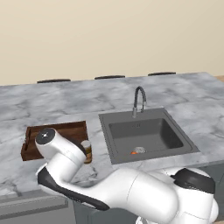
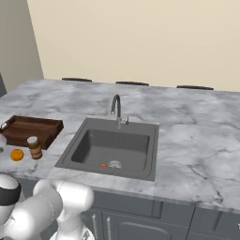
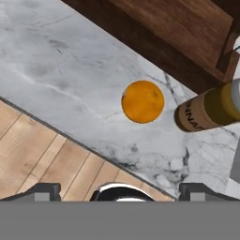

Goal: Pick up all produce items and place them in the sink. Turn on the sink faucet to wash them. Then turn the sink off and put them in the tray.

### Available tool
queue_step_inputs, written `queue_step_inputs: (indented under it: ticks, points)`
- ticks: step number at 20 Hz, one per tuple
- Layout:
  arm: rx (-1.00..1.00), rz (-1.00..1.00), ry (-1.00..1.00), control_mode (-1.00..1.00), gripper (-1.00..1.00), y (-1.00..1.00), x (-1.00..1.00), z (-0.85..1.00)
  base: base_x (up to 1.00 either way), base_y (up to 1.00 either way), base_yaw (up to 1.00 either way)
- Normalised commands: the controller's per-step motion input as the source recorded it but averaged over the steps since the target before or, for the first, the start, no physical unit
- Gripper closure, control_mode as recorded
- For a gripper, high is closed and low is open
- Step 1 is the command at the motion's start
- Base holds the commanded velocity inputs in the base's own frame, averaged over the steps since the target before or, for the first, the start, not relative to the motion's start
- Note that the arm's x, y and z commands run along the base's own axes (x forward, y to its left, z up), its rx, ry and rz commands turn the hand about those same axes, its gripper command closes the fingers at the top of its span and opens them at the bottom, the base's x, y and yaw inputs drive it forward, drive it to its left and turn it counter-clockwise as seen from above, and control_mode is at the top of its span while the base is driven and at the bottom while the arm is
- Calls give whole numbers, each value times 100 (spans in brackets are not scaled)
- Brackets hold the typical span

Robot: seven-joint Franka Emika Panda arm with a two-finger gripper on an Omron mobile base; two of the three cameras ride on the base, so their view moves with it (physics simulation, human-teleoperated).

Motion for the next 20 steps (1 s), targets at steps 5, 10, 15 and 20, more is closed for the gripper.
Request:
queue_step_inputs:
  ticks: [5, 10, 15, 20]
  points:
    - [0, 1, -3, -100, -100, 0, 18, 0, 0, 0, 0]
    - [0, 1, -3, -100, -100, 0, 14, 0, 0, 0, 0]
    - [0, 0, -3, -100, -100, 0, 13, 0, 0, 0, 0]
    - [0, 0, -4, -100, -100, -2, 9, 0, 0, 0, 0]
